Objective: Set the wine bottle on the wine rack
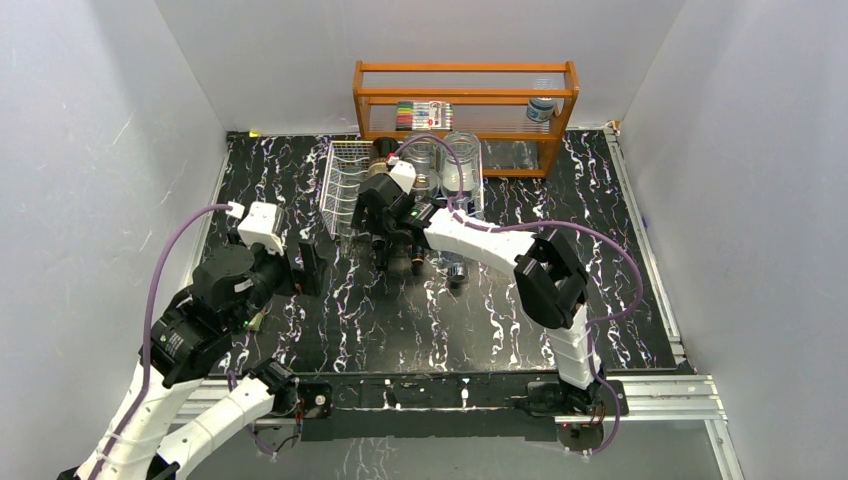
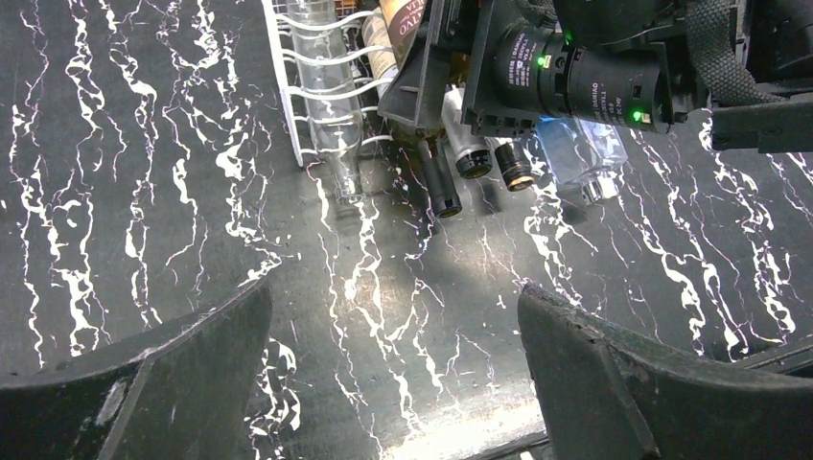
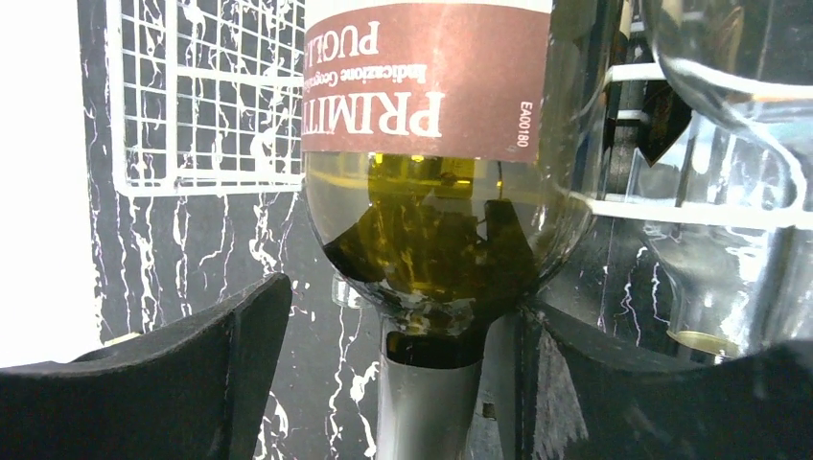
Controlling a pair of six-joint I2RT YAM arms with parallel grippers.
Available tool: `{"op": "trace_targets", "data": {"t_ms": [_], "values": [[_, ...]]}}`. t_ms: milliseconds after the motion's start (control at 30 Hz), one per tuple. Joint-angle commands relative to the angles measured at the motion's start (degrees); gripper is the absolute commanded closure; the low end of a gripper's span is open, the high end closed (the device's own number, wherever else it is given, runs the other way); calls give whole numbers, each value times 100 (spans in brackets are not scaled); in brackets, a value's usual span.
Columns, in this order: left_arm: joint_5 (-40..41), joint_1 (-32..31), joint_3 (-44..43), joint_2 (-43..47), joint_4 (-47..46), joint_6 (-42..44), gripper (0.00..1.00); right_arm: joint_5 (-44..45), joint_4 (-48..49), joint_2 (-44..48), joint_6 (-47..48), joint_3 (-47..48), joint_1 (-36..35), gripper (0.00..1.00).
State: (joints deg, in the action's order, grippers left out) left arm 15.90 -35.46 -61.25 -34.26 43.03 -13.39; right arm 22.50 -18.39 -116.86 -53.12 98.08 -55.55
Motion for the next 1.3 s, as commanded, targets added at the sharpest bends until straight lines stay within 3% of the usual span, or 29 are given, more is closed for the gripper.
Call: {"op": "trace_targets", "data": {"t_ms": [0,200,367,633,833,1067,1267], "values": [[-9,-6,-290,-81,57,-114,2,185,220,640,210,10,8,16],[-320,-8,-413,-233,-57,-201,2,294,100,1190,396,-400,-110,5],[-329,-9,-395,-266,-144,-238,2,399,86,2003,408,-973,-205,3],[-19,-7,-688,-291,-104,-143,2,305,-64,3729,1315,-1939,-294,2],[263,-9,-1065,-296,-101,79,2,1495,-1398,5283,1685,-2552,-290,2],[658,-9,-1694,-268,-157,528,2,2517,-2889,6755,2001,-2231,-290,2],[732,-5,-2250,-275,-172,779,2,2628,-3021,7359,2499,-1970,-290,2]]}}
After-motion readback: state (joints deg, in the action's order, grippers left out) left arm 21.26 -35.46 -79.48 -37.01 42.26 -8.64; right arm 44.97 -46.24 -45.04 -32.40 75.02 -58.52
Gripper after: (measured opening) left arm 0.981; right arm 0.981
